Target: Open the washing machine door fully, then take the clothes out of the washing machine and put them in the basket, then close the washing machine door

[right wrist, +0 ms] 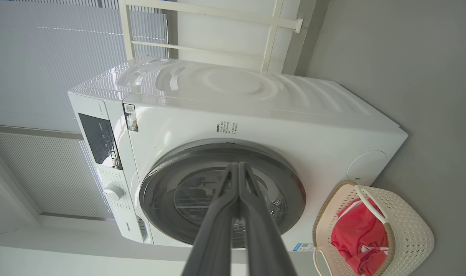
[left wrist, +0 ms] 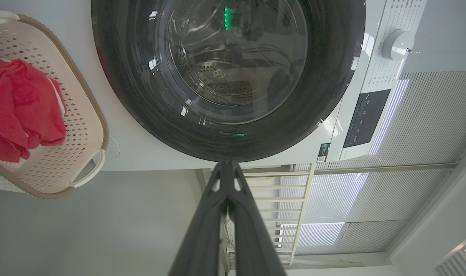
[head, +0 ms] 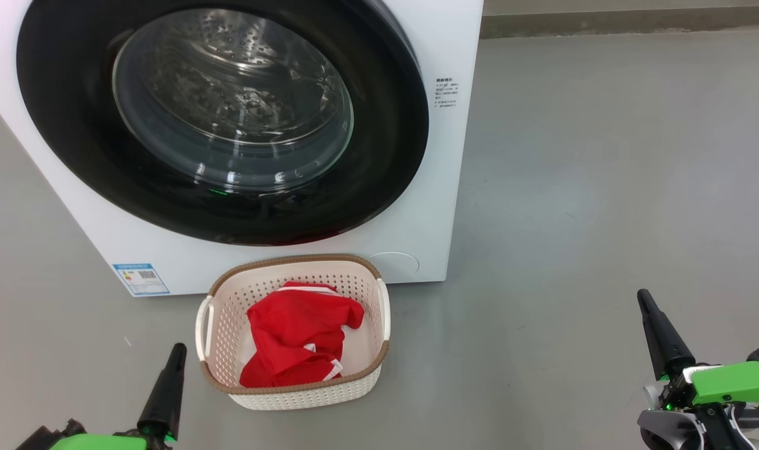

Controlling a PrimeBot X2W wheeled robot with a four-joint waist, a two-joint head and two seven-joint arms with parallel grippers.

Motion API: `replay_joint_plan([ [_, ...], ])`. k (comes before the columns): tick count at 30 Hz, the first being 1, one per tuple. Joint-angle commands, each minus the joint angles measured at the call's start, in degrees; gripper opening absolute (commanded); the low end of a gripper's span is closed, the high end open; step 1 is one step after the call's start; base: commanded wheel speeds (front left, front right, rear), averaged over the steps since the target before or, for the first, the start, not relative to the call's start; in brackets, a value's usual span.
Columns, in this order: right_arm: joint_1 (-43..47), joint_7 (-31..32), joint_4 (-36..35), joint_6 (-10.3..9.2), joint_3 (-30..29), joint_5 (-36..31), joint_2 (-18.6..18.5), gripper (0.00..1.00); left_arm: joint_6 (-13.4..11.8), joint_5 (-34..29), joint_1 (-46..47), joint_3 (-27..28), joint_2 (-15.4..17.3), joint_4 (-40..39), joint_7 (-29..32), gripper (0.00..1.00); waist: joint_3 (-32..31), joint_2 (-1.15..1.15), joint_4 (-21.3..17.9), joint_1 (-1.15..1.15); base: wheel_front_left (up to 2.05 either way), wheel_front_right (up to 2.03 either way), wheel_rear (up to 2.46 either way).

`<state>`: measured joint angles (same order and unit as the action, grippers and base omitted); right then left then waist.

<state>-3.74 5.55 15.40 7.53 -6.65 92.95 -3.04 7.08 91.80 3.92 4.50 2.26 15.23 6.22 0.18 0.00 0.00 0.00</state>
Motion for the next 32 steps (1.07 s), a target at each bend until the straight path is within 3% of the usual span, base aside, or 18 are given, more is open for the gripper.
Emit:
replay_joint_plan([
  [1, -2.4, 0.3, -1.4, -0.04, 1.0, -0.1, -0.5, 0.0, 0.4, 0.4, 2.3, 2.0, 0.6, -1.2, 0.3, 0.0, 0.0, 0.0, 0.0, 0.0, 0.0, 0.0, 0.0],
  [32, -2.4, 0.5, -1.4, -0.04, 0.7, -0.4, -0.2, 0.0, 0.4, 0.4, 2.3, 2.0, 0.6, -1.2, 0.3, 0.0, 0.0, 0.0, 0.0, 0.0, 0.0, 0.0, 0.0],
])
